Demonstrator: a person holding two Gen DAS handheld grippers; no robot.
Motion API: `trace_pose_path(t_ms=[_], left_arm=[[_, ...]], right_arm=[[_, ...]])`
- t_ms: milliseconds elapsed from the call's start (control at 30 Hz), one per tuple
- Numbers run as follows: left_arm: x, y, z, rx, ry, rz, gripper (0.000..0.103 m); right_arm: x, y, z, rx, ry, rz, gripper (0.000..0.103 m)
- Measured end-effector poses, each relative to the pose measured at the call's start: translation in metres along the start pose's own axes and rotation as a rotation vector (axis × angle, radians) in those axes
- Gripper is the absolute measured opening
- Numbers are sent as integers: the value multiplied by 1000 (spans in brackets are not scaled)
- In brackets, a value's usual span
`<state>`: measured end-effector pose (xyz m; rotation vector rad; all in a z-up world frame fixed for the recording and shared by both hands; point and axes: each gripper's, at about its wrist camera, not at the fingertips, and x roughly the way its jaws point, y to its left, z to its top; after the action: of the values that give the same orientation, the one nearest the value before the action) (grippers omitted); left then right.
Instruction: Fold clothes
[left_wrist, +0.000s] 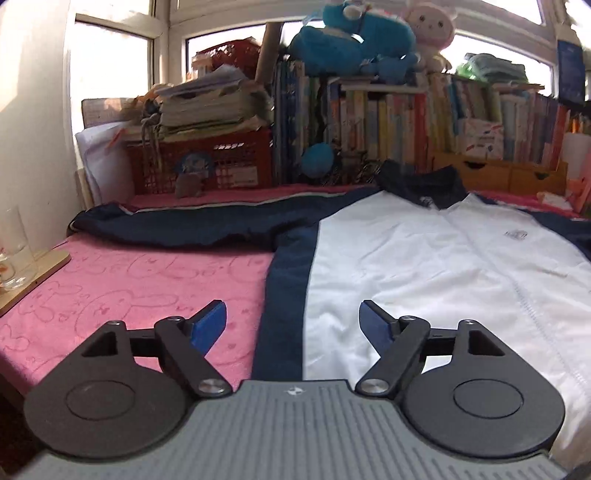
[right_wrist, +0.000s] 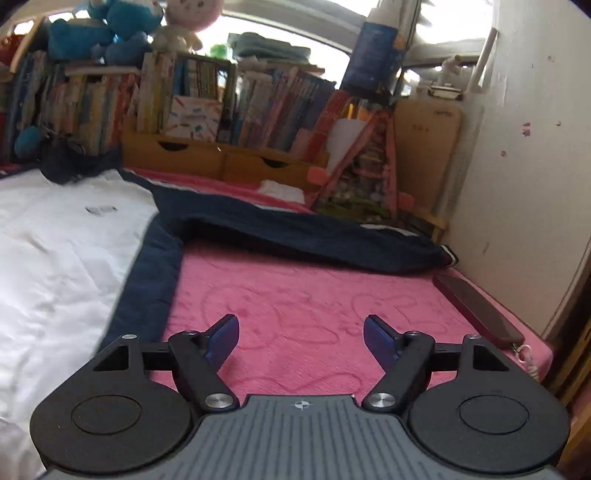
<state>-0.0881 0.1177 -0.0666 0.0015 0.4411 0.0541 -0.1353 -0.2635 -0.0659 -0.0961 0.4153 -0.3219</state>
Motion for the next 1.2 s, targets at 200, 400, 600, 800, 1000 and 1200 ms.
trace_pose_path(t_ms=[200,400,600,800,1000,1200], left_arm=[[5,-32,-16,-50,12,-93,79],[4,-41,-41,85,-37,-15,82],[3,3,-32,70,10,121,94],[3,7,11,75,0,114,87],[49,-53,49,27,-18,-137,86],[100,-90,36,45,126,-180,86]], right_arm=[[-53,80,-10,13,-100,447,75],[-52,112,-42,-73,-119,486,77],[-23,49,-40,-83,-134,192,90],[14,-11,-3,-22,-14,-61,82],[46,15,59,95,27,362,83],[120,54,89,128,177,580,83]])
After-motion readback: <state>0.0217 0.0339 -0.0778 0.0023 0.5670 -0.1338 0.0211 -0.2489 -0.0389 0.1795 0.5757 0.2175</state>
